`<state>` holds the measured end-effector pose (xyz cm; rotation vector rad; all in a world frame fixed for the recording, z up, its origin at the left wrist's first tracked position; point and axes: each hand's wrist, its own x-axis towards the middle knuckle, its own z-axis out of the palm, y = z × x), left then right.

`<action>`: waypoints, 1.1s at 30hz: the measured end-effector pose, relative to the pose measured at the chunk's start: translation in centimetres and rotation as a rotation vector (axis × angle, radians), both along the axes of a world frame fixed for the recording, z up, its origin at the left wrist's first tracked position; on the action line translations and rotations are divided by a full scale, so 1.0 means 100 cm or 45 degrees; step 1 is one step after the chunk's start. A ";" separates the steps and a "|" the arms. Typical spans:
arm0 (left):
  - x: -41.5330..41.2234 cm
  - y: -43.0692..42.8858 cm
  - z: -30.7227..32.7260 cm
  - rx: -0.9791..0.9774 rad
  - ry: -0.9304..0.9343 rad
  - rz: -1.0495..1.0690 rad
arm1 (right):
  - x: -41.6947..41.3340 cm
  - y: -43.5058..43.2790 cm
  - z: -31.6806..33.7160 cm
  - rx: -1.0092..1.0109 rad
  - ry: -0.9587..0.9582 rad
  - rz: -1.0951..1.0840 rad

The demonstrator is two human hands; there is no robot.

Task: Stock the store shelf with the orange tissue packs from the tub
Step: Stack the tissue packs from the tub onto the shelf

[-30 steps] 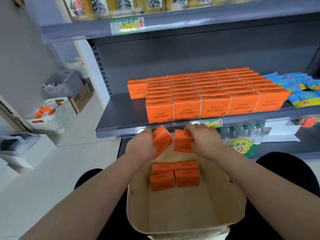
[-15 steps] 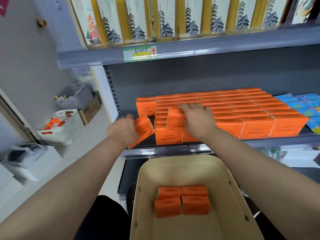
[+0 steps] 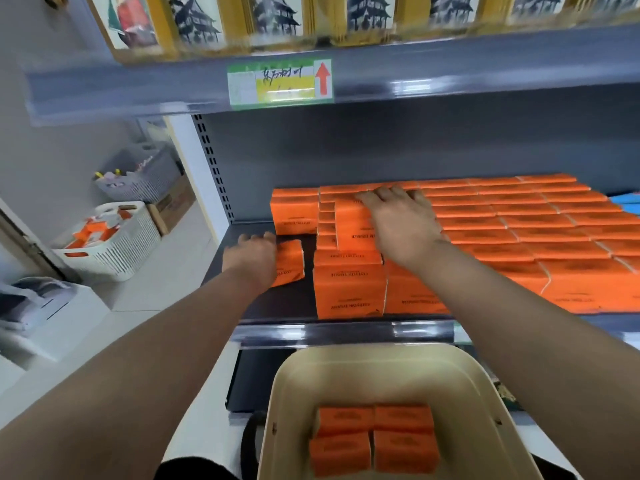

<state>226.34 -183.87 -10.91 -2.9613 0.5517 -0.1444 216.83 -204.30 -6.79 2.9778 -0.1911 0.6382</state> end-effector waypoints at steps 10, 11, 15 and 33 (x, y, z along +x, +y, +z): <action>0.087 -0.051 -0.018 -0.151 -0.108 -0.039 | 0.043 -0.032 -0.011 0.017 -0.130 0.017; 0.093 -0.056 -0.019 -0.165 -0.118 -0.031 | 0.045 -0.034 -0.013 0.014 -0.144 0.018; 0.109 -0.070 -0.022 -0.252 -0.138 -0.017 | 0.049 -0.040 -0.018 0.017 -0.186 0.036; 0.085 0.024 0.012 -0.623 -0.131 0.041 | 0.093 0.062 0.017 0.233 -0.064 0.246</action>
